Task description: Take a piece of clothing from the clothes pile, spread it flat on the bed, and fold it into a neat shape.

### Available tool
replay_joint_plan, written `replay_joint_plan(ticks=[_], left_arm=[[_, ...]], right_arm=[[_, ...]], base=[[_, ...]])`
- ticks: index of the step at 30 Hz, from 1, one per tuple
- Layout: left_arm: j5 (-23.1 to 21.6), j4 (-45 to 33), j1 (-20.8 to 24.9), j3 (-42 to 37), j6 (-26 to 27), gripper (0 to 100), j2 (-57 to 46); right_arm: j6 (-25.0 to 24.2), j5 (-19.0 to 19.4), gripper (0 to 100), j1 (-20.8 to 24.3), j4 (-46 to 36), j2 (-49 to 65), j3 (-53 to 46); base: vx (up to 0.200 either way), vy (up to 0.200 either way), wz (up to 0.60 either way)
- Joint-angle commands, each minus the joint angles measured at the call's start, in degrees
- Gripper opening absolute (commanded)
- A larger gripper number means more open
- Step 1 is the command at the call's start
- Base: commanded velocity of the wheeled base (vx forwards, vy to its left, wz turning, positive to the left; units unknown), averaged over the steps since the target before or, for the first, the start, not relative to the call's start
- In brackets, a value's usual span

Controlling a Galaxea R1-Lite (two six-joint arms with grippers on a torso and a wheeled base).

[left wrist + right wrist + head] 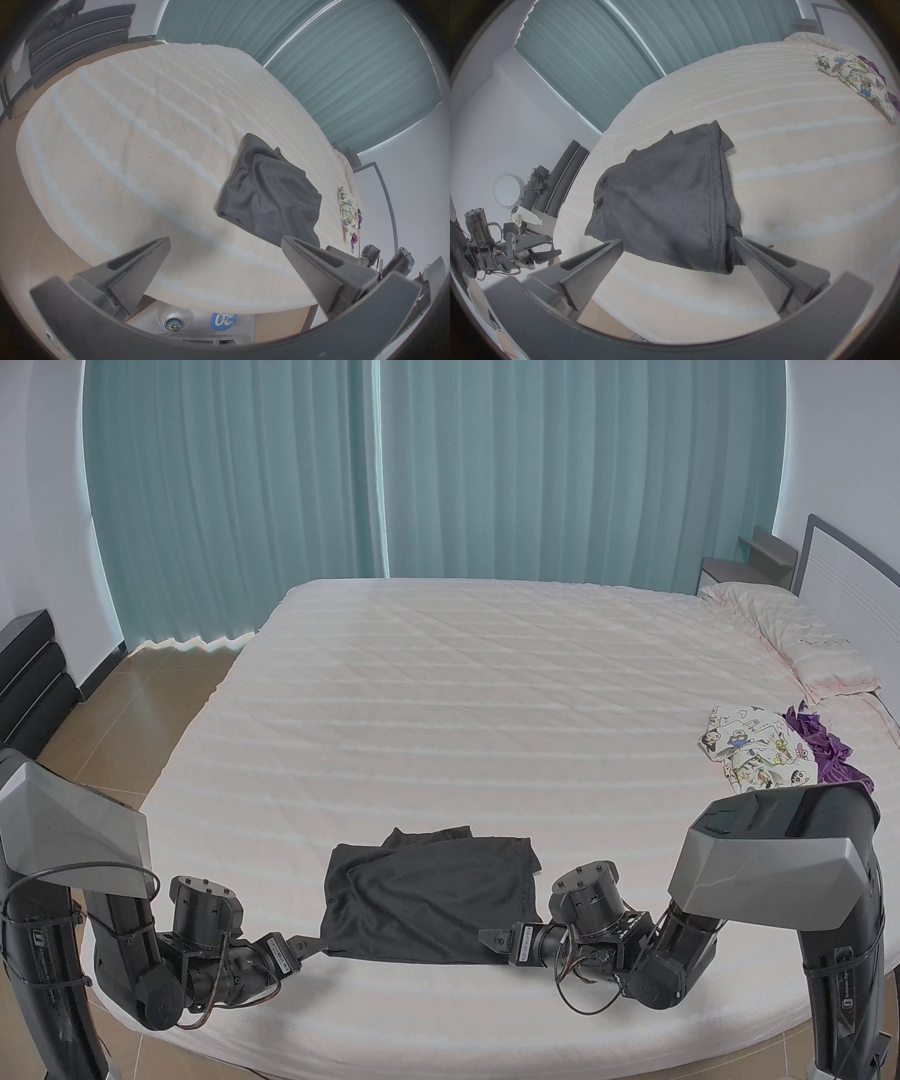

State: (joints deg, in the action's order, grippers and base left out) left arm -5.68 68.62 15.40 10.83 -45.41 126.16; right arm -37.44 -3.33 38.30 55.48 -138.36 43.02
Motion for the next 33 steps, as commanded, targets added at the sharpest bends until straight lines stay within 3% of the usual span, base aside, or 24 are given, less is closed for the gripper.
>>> replay_joint_plan(ticks=[1,6,7,15,33], left_arm=[[0.1,0.7,0.0,-0.4,-0.1,100,1.5],[0.1,0.8,0.0,-0.4,-0.1,100,1.5],[0.1,0.8,0.0,-0.4,-0.1,100,1.5],[0.1,0.8,0.0,-0.3,-0.2,100,1.5],[0.2,0.8,-0.5,-0.1,-0.1,100,1.5]], right_arm=[[0.1,-0.1,100,0.2,-0.2,-1.6,0.8],[0.4,-0.2,100,0.1,-4.1,-1.9,2.0],[0.5,-0.2,0,-0.1,-4.7,-2.2,2.8],[2.2,-3.8,0,-0.1,-6.1,-4.4,4.5],[4.4,-4.0,0,-2.4,-9.7,1.8,-0.4]], base=[[0.000,0.000,0.00],[0.000,0.000,0.00],[0.000,0.000,0.00],[0.000,0.000,0.00],[0.000,0.000,0.00]])
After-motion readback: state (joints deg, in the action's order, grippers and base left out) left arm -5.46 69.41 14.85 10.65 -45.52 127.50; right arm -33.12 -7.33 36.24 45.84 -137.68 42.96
